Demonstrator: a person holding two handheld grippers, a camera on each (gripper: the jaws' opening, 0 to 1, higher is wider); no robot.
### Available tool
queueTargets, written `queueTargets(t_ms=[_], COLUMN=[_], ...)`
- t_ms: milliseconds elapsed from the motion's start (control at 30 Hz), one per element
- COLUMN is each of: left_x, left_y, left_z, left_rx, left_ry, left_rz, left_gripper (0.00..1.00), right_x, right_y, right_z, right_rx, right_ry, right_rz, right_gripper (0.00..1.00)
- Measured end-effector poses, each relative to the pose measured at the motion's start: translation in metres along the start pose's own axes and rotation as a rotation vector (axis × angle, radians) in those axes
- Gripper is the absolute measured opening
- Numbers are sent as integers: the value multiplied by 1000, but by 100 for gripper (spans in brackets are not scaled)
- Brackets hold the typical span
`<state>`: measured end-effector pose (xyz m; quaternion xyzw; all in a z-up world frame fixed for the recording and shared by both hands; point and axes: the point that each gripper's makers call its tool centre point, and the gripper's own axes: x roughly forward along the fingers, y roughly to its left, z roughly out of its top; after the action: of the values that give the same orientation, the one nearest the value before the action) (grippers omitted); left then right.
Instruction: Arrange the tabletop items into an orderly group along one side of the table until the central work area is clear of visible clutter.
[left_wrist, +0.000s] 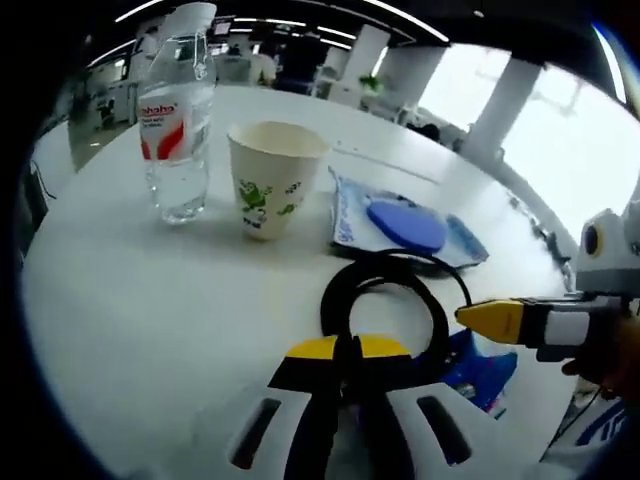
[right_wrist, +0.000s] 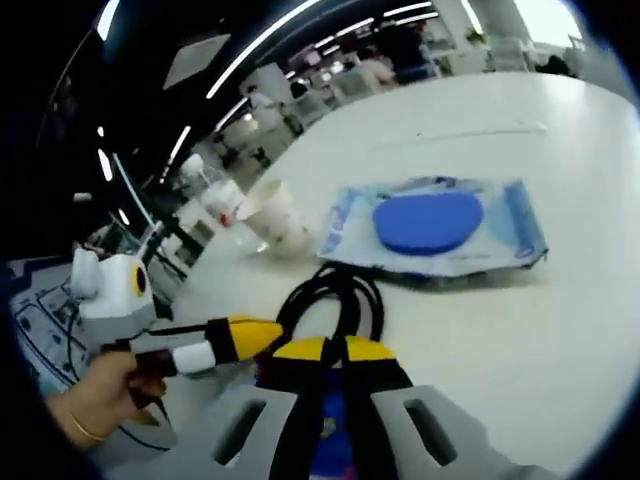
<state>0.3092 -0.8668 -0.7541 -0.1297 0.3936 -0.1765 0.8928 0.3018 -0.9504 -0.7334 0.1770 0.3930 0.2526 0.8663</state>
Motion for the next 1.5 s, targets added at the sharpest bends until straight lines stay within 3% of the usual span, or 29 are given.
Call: queueTargets(t_ms=[533,833,1200,1500], left_x=[-23,-37,-49,-49], left_y=[0,-8,-32,-54], left_z=[4,24,44,47], left_rx=[-81,-87,-77,-65], left_ry=[-51,-121,-170,-174], left_rz=[-11,-32,-84,-141], left_gripper=[1,1,1,1], right_x=[-7,-22,-49,-74], right_y=[22,31,41,38], right_z=[2,19,41,49], right_rx=[-11,-19,-16,-10], right_ry=[-22,-85,-169,-217], right_rz=[51,61,73,50], right_gripper=[0,0,0,0])
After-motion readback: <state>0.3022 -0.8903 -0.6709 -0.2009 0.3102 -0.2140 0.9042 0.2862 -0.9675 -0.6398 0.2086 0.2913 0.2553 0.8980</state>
